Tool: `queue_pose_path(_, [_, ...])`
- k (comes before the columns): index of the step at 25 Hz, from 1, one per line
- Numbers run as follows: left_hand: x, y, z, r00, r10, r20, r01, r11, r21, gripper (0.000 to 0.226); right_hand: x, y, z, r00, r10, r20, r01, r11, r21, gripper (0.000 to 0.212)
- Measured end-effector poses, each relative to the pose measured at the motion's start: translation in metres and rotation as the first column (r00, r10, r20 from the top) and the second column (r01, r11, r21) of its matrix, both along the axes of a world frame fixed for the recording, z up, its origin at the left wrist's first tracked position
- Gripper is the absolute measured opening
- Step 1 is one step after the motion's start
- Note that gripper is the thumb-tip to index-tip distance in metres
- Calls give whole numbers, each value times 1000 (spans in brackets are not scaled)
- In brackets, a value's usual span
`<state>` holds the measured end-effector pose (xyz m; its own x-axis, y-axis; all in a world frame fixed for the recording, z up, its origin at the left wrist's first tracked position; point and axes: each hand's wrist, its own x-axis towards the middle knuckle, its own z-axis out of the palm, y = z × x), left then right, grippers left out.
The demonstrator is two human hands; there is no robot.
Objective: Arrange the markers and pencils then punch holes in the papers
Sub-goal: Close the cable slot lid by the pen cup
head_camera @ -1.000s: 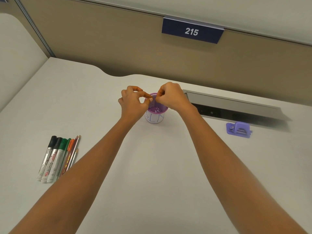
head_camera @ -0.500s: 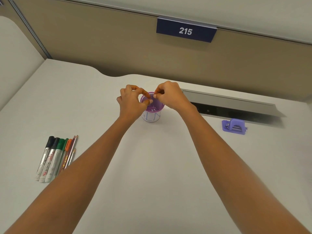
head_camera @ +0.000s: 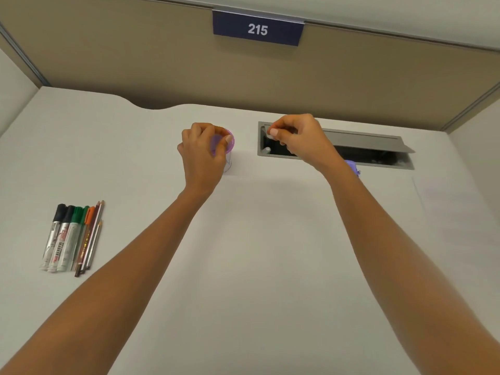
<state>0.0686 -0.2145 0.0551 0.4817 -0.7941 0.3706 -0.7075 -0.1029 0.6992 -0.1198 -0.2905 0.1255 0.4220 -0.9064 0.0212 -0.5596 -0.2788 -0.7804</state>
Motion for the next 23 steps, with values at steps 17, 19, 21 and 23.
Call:
queue_pose_path(17, [-162,87,-52,969,-243,-38,246,948,204,15,-219,90,-82,931,-357,70,319,893,319,22])
queue_pose_path(19, [-178,103,-62,961,-276,-25,273,930,246,16,-237,100,-93,927,-366,81,317,880,353,22])
queue_pose_path(21, [-191,121,-72,952,-306,17,289,914,286,18,-253,108,-103,923,-376,86,319,869,379,23])
queue_pose_path(23, [-203,139,-82,941,-331,75,289,896,336,21,-266,117,-112,920,-382,86,319,859,400,25])
